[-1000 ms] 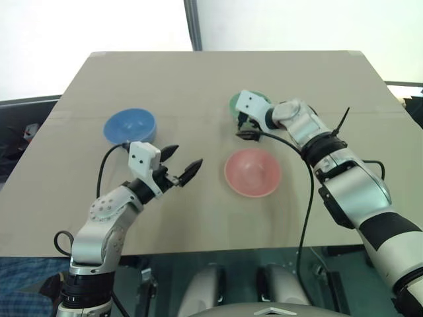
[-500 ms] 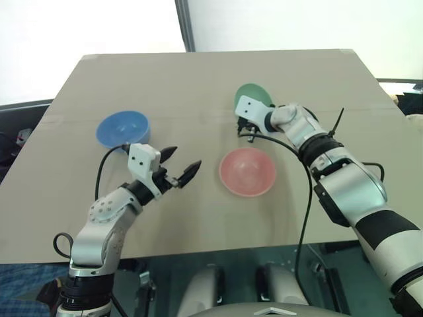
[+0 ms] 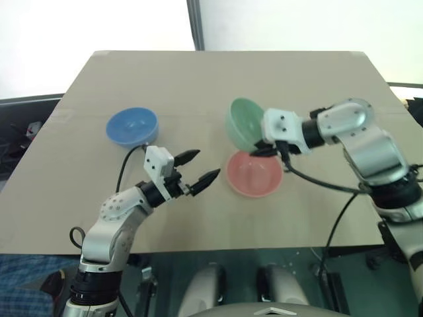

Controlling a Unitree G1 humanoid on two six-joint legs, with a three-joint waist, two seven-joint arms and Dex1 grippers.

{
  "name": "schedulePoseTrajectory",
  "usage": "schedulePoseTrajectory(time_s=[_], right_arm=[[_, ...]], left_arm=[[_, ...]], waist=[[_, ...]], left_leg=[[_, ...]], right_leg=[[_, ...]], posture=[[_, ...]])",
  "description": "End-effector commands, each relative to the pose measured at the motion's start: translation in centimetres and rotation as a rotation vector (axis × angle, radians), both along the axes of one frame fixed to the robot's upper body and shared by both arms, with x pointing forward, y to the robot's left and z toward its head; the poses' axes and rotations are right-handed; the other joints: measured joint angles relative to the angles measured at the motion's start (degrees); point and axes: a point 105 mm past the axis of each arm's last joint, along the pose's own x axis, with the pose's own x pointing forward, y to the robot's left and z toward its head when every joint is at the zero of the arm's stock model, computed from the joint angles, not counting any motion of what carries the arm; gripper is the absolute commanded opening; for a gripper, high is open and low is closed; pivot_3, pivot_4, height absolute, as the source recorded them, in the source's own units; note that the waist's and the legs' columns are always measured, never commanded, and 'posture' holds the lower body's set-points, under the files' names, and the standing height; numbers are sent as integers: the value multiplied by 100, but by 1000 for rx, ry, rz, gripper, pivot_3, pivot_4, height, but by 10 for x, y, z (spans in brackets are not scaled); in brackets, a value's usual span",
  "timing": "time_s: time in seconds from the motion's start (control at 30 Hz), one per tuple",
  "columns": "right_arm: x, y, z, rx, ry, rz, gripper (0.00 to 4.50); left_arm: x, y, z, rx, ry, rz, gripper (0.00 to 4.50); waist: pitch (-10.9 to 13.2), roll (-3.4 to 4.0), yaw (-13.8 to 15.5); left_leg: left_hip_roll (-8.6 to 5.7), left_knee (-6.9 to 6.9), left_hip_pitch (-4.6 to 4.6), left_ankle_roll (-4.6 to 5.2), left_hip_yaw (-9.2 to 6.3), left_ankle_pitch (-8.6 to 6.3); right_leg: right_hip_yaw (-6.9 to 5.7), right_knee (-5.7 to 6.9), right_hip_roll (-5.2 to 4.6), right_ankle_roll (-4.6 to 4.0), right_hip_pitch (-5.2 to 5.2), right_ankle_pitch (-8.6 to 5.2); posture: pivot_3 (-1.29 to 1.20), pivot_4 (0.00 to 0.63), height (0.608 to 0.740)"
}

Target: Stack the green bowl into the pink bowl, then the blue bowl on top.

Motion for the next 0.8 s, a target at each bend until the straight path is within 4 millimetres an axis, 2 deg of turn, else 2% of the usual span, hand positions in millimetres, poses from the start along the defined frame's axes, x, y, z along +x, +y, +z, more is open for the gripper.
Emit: schedulePoseTrajectory(time_s=[0.03, 0.07, 0.13, 0.17, 0.33, 0.37, 0.43, 0.5, 0.6, 0.7, 0.8], right_arm=[[-26, -4, -1, -27, -4, 31, 81], [-28, -5, -4, -34, -1, 25, 81], [-29, -5, -7, -34, -5, 5, 712], [-29, -5, -8, -36, -6, -3, 873], [-27, -4, -10, -33, -16, -29, 2909], [-27, -4, -10, -32, -16, -31, 3201], [-28, -3, -7, 2, 5, -48, 4204], [-33, -3, 4, 84, 53, -65, 4204], [-34, -12, 31, 266, 116, -129, 4204], [-25, -42, 65, 462, 128, -264, 4204], [-24, -63, 87, 570, 116, -351, 4204]], left_arm=[[3, -2, 6, 15, -44, -36, 4500], [3, -2, 6, 16, -44, -40, 4500], [5, -4, 6, 18, -43, -57, 4500], [5, -5, 6, 20, -43, -64, 4500], [6, -7, 6, 24, -43, -78, 4500], [6, -7, 6, 25, -42, -78, 4500], [6, -7, 6, 32, -44, -76, 4500], [8, -5, 5, 48, -53, -49, 4500], [22, 4, 4, 100, -70, 66, 4500], [27, 5, -1, 161, -37, 127, 4500], [31, 9, -5, 248, -38, 191, 4500]], waist=[[0, -1, -40], [0, 0, -49], [0, 0, -51], [-1, -1, -43], [-2, -3, -17], [-2, -4, -7], [-2, -4, 0], [-2, -4, 2], [-2, -4, 15], [-4, -6, 54], [-4, -7, 108]], left_leg=[[2, 1, 3, 0, 1, 0], [4, 3, 5, 0, 3, 0], [7, 8, 6, -2, 3, 2], [7, 10, 6, -3, 3, 2], [5, 18, 0, -1, 3, 1], [5, 20, -2, -1, 2, 1], [5, 23, -3, 1, 2, 0], [5, 24, -3, 1, 2, 0], [5, 25, -3, 1, 2, 0], [5, 32, -3, 5, 1, -2], [4, 34, -4, 10, 2, -6]], right_leg=[[0, 3, 0, 0, 1, 0], [1, 5, 0, 0, 1, 0], [1, 11, 3, 0, 0, 0], [1, 12, 4, 0, 0, 0], [1, 9, 3, 0, 1, 0], [1, 8, 3, 0, 1, 0], [1, 8, 3, 0, 1, 0], [0, 8, 3, 0, 2, 0], [0, 10, 3, 1, 2, 0], [0, 14, 3, 1, 6, 1], [0, 13, 2, 1, 8, 1]], posture=[[0, 150, 740], [0, 150, 740], [0, 150, 740], [0, 150, 740], [0, 150, 740], [0, 150, 740], [0, 150, 740], [0, 150, 740], [0, 150, 740], [0, 150, 740], [0, 150, 740]])
